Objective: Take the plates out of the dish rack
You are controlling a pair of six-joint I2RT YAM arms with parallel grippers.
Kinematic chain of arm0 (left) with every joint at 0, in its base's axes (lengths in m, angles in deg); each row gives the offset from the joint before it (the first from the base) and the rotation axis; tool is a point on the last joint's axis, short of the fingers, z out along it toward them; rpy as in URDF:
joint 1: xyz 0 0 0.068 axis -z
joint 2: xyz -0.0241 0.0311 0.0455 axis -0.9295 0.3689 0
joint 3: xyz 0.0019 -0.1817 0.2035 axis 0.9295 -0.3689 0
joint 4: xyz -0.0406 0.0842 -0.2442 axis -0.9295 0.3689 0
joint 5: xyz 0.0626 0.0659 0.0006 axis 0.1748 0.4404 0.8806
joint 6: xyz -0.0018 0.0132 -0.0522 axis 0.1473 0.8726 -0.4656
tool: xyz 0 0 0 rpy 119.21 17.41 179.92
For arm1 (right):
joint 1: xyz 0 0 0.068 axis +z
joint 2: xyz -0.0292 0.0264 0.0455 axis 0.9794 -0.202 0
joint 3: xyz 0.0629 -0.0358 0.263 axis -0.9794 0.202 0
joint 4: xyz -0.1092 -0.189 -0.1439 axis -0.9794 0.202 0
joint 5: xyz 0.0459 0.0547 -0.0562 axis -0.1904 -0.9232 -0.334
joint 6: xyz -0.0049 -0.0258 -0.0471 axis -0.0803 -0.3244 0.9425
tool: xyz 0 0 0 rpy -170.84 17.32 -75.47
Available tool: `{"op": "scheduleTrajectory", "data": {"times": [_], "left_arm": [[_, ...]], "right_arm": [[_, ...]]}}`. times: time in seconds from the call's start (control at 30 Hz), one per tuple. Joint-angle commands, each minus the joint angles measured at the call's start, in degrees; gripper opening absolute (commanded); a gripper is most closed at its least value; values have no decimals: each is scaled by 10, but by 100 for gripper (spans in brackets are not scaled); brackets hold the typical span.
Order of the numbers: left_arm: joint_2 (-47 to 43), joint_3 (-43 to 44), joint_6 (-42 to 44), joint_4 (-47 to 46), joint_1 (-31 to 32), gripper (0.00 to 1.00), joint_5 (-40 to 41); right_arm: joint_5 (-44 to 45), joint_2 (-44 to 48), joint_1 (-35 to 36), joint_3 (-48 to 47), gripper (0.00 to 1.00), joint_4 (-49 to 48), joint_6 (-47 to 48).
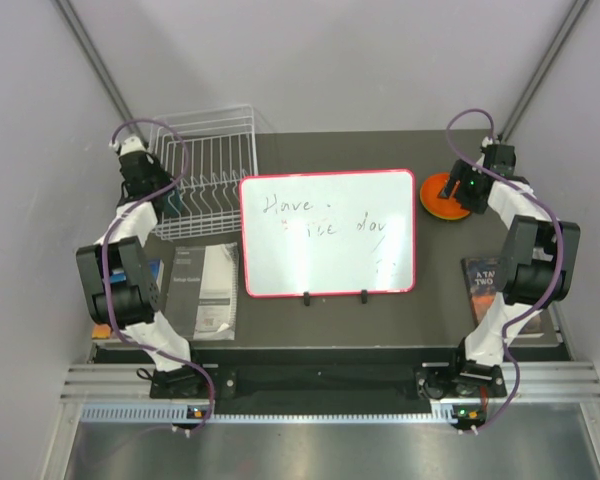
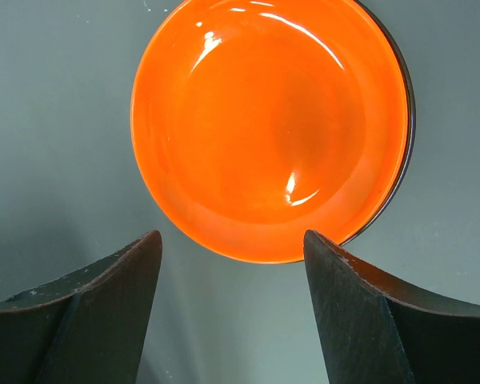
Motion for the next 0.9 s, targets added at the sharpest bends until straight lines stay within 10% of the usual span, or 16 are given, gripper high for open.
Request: {"op": "scheduleTrajectory", "data": {"times": [0.0,0.37,0.57,0.87], "left_arm": [[15,-1,6,-17,4,51,15],[39,4,19,-36,7,47,38],[32,-6,29,-58,11,0,35],[-6,-17,72,-89,33,0,33]], "right_arm": [[-4,-1,6,-1,72,-20,8],[-1,-12,5,-14,72,-15,7],[-2,-14,5,-17,71,-12,5],[5,-5,7,-26,71,-1,10]]}}
